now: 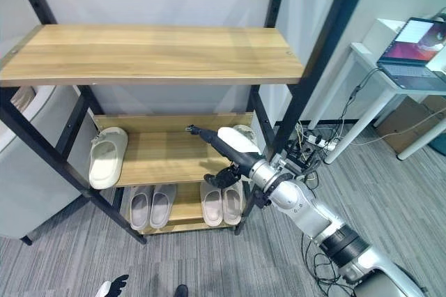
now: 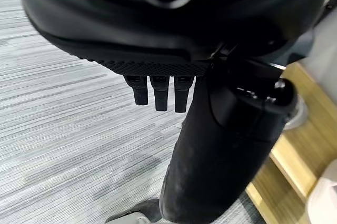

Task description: Arrange the slippers neatly on the shoe rack.

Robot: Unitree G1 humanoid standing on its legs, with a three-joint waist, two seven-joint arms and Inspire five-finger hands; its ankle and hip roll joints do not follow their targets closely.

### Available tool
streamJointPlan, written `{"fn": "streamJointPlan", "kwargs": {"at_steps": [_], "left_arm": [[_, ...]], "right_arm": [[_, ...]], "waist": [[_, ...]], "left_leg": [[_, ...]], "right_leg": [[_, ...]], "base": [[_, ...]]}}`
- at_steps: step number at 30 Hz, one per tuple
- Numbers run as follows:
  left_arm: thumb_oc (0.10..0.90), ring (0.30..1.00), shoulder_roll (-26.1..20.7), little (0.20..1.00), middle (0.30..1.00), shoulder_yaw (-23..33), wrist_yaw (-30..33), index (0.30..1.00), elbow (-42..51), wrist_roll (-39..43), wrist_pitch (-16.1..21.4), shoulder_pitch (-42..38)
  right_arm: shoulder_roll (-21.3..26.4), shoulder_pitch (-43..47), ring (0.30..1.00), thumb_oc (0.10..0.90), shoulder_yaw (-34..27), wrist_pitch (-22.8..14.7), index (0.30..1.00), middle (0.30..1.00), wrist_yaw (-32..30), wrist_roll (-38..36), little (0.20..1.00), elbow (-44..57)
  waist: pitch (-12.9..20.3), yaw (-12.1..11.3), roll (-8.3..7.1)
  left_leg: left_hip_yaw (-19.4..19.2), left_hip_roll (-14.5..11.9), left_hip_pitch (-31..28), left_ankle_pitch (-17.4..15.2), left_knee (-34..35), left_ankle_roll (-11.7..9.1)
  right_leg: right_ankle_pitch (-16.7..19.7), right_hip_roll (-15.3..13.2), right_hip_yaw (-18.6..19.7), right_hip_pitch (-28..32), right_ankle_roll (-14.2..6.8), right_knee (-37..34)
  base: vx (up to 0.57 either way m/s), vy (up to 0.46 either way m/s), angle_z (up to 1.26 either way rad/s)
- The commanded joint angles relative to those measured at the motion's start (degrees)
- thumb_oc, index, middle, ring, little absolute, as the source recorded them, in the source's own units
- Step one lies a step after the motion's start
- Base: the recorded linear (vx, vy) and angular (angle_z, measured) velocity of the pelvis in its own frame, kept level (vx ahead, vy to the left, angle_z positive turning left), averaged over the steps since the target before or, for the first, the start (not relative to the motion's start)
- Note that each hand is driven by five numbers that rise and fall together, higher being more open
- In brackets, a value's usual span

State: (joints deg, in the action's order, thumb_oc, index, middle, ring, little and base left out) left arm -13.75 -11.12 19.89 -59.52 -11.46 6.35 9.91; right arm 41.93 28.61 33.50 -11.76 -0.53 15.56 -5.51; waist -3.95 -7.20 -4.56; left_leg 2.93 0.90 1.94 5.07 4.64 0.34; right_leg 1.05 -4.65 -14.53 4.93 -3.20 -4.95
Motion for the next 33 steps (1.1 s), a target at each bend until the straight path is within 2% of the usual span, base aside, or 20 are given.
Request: {"fn": "streamJointPlan", "kwargs": {"at_steps": [1,7,10,12,21,26,33], "left_arm": [[0.8,0.9,1.03,0.9,0.9,-2.74,2.41,0.9,-0.88,0.52,2.14,-1.97],[0.8,0.9,0.45,0.9,0.9,-1.42,2.31,0.9,-2.23,2.5,1.81,-1.32],[0.8,0.9,0.28,0.9,0.9,-1.24,2.34,0.9,-2.48,3.36,2.11,-1.24],[0.8,0.9,-0.08,0.9,0.9,-1.68,2.2,0.9,-2.7,4.63,2.32,-1.78],[0.8,0.9,-1.5,0.9,0.9,-3.71,2.25,0.9,-1.18,7.79,3.19,-4.52],[0.8,0.9,-2.3,0.9,0.9,-3.81,2.3,0.9,0.58,9.72,3.38,-6.23],[0.8,0.9,-2.07,0.9,0.9,-3.84,1.76,0.9,-1.45,10.57,3.44,-6.08]], "right_arm": [[3.32,10.27,0.9,0.8,0.52,-0.95,0.9,0.9,-6.85,6.7,0.9,-0.98],[6.52,18.35,0.9,0.8,5.43,2.0,0.9,0.9,-7.02,14.11,0.9,-10.1],[6.45,21.01,0.9,0.8,7.37,3.03,0.9,0.9,-7.65,15.53,0.9,-16.08],[5.77,26.43,0.9,0.8,9.67,4.35,0.9,0.9,-8.37,15.12,0.9,-25.31],[3.25,38.05,0.9,0.8,15.65,6.62,0.9,0.9,-8.09,14.84,0.9,-40.79],[3.25,42.03,0.9,0.8,18.07,7.21,0.9,0.9,-7.14,13.19,0.9,-45.15],[2.53,43.29,0.9,0.8,19.49,7.42,0.9,0.9,-5.7,11.89,0.9,-50.59]], "waist": [[0.98,-2.42,-0.72],[0.23,-4.07,-2.33],[-0.07,-4.67,-2.81],[-0.54,-5.35,-3.26],[-0.96,-6.22,-4.1],[-0.85,-6.2,-4.29],[-0.79,-6.6,-4.55]], "left_leg": [[1.67,-0.62,-1.3,-4.09,0.36,-2.0],[2.69,-0.46,1.07,-3.43,0.36,-1.92],[3.01,-0.37,1.99,-3.16,0.36,-1.89],[3.4,-0.24,3.24,-2.71,0.36,-1.82],[3.81,-0.16,6.14,-1.85,0.36,-1.82],[4.21,0.16,7.57,-1.38,0.36,-1.87],[4.69,0.24,8.69,-1.12,0.36,-1.96]], "right_leg": [[0.04,-2.66,1.73,-1.22,-4.93,0.86],[0.35,-2.41,1.46,-3.23,-4.98,0.9],[0.57,-2.42,1.27,-3.85,-5.07,0.77],[0.84,-2.34,1.31,-4.98,-5.06,0.73],[1.5,-2.43,1.52,-7.37,-5.0,0.63],[1.75,-2.46,1.48,-8.43,-4.99,0.48],[1.78,-2.65,1.32,-9.34,-4.96,0.5]], "base": [[-0.03,0.02,0.18],[-0.01,0.01,0.05],[-0.01,0.009,0.08],[-0.02,0.02,0.07],[0.0,0.005,0.03],[0.0,0.002,0.01],[0.01,0.002,0.06]]}}
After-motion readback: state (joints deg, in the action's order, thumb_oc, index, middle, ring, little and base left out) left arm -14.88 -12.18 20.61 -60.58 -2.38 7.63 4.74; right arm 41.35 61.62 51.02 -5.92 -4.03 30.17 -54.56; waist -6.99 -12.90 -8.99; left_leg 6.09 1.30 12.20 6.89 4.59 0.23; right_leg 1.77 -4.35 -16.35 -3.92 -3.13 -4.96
